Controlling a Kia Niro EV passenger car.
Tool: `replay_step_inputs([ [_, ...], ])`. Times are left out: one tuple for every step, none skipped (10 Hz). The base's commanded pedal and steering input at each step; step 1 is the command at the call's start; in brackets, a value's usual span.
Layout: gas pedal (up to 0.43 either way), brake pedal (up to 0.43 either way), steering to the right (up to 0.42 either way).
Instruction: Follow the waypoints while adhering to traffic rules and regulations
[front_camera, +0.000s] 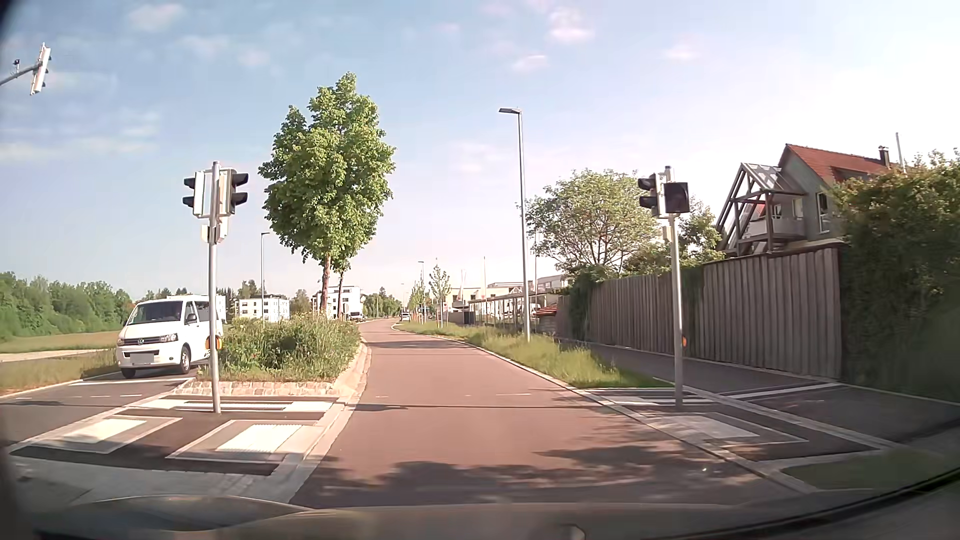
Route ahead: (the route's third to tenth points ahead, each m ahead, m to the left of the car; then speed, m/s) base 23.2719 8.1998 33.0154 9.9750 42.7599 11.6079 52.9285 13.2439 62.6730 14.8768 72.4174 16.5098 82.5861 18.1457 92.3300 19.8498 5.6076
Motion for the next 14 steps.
replay_step_inputs([
  [0.118, 0.0, -0.087],
  [0.118, 0.0, -0.084],
  [0.118, 0.0, -0.082],
  [0.118, 0.0, -0.079],
  [0.118, 0.0, -0.076],
  [0.13, 0.0, -0.072],
  [0.138, 0.0, -0.07],
  [0.138, 0.0, -0.069],
  [0.157, 0.0, -0.069],
  [0.157, 0.0, -0.068],
  [0.169, 0.0, -0.067],
  [0.169, 0.0, -0.067],
  [0.169, 0.0, -0.066],
  [0.197, 0.0, -0.065],
])
